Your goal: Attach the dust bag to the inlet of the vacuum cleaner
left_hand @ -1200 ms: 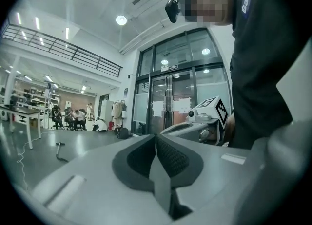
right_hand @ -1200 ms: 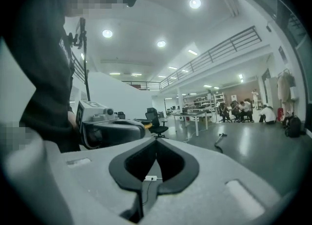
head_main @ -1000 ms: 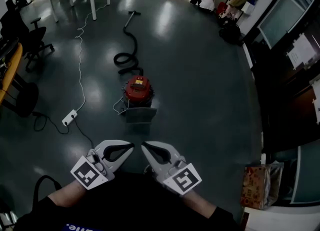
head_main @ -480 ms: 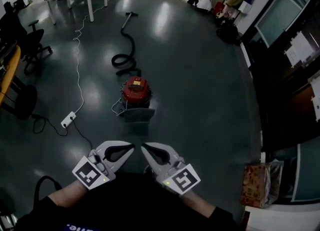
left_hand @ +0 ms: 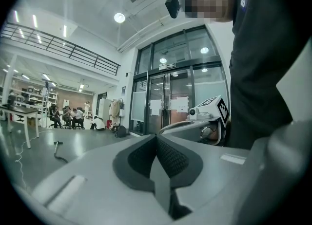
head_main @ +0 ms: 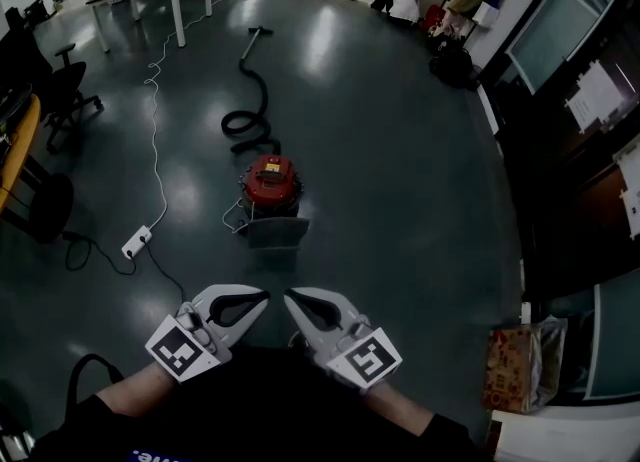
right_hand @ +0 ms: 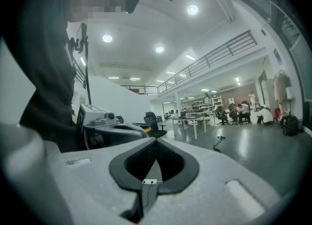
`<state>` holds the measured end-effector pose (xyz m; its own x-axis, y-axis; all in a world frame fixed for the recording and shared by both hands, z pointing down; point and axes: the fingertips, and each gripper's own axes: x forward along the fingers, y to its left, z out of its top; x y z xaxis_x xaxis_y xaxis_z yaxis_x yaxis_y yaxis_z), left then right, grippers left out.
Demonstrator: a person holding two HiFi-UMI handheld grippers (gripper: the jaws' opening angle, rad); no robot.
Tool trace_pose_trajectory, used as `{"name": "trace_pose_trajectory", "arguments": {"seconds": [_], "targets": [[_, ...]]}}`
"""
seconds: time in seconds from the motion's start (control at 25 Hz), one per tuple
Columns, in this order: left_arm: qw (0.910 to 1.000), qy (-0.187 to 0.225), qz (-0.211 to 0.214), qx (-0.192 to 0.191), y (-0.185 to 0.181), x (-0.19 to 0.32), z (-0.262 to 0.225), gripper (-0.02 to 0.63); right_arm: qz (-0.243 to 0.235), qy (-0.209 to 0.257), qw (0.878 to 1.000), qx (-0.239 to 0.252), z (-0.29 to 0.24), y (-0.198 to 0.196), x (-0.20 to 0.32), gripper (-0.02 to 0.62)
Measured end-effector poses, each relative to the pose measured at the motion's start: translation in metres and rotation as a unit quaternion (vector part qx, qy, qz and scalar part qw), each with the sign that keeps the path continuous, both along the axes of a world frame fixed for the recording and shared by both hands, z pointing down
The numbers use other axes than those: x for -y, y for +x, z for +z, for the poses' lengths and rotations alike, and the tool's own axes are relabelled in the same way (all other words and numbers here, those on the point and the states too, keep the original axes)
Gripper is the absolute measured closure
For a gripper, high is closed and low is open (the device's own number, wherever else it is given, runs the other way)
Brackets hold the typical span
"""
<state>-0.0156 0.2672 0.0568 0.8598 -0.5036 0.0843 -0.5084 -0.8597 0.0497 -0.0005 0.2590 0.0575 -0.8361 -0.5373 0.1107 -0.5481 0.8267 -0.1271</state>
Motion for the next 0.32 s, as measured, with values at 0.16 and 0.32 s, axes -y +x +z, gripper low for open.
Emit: {"name": "trace_pose_trajectory", "arguments": {"seconds": [0.16,0.32], "targets": [[1.0000,-0.003,-0.001,0.001,-0.005,-0.003,0.001,0.604,0.000,-0.002,1.000,-0.004,0.001,-0.003,-0.003,0.594],[1.0000,-0.002,0.000,0.002,-0.012,-0.006,0.003,0.606,0.002,-0.005,1.000,-0.008,0.003,-0.007,-0.004,0.594]]}}
